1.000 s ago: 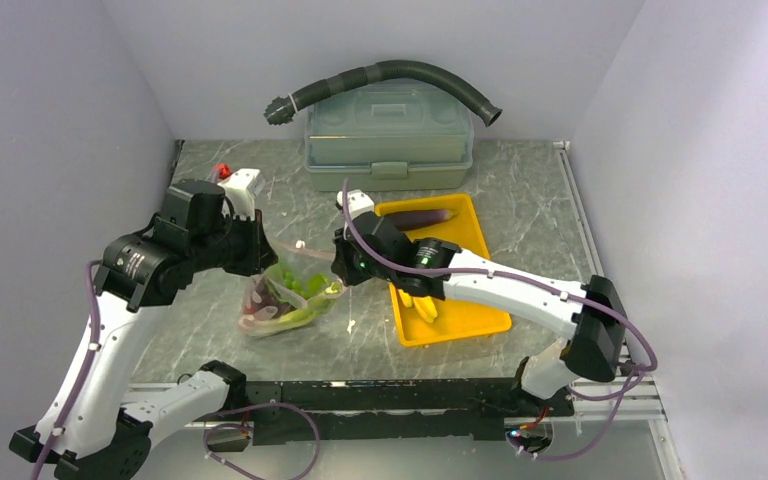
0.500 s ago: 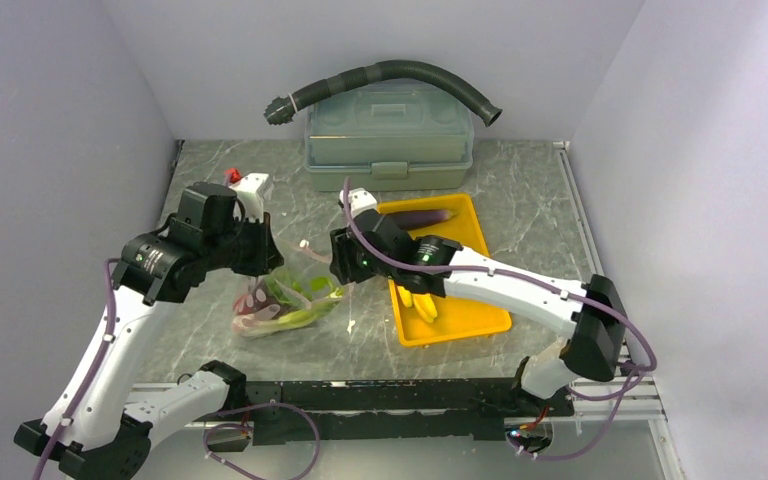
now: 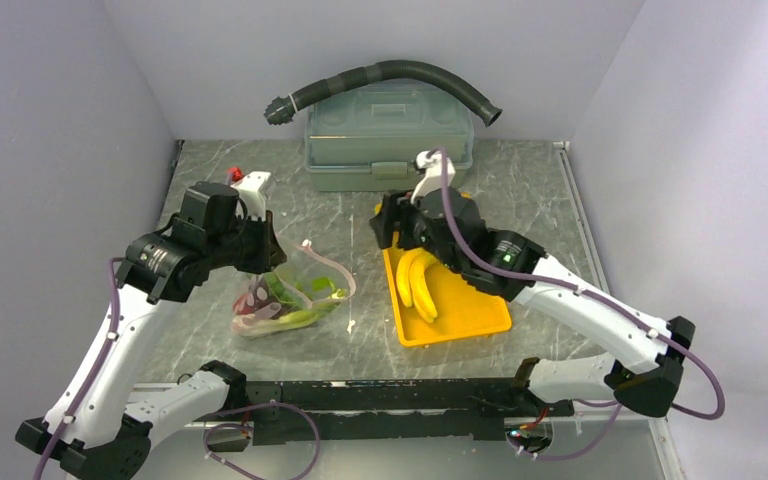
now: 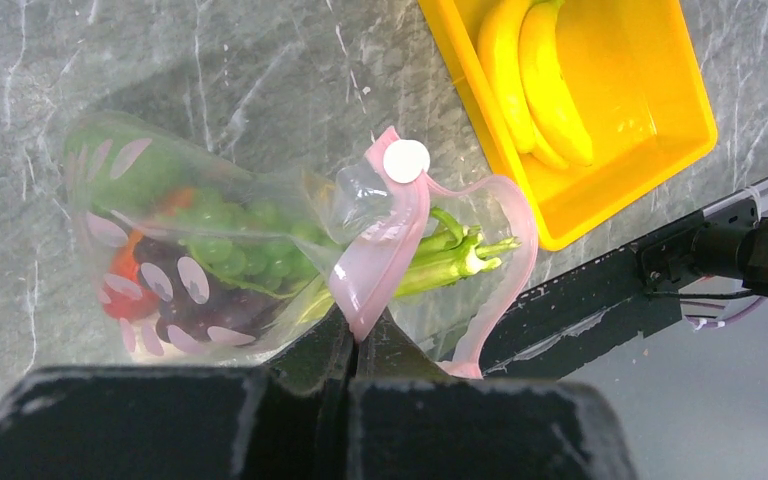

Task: Place the food in the zip-top bag and seal the zipper
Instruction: Adjust the zipper food storage bag at the center of the board, then pick up the fake vegetable from the bin.

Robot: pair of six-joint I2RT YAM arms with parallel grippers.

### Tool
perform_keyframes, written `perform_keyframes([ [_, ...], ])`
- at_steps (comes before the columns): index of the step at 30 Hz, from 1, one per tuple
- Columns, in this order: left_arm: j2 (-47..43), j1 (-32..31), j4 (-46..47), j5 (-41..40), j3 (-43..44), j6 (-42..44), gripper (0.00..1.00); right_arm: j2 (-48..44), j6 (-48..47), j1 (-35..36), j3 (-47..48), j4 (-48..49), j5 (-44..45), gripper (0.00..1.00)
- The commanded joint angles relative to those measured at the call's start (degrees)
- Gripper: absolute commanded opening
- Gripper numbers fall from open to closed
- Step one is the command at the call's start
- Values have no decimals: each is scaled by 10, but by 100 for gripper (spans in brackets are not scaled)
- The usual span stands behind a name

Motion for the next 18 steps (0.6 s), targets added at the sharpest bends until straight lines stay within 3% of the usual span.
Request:
perform_keyframes([
  [1, -3, -1, 44, 13, -10, 11, 0, -32, -9, -57, -25, -12, 39, 70],
  [7, -11, -1, 61, 12, -28, 15, 0, -40, 2, -125, -60, -13, 29, 73],
  [18, -29, -1, 91, 14, -57, 22, 0, 27, 64, -206, -83, 8, 4, 76],
])
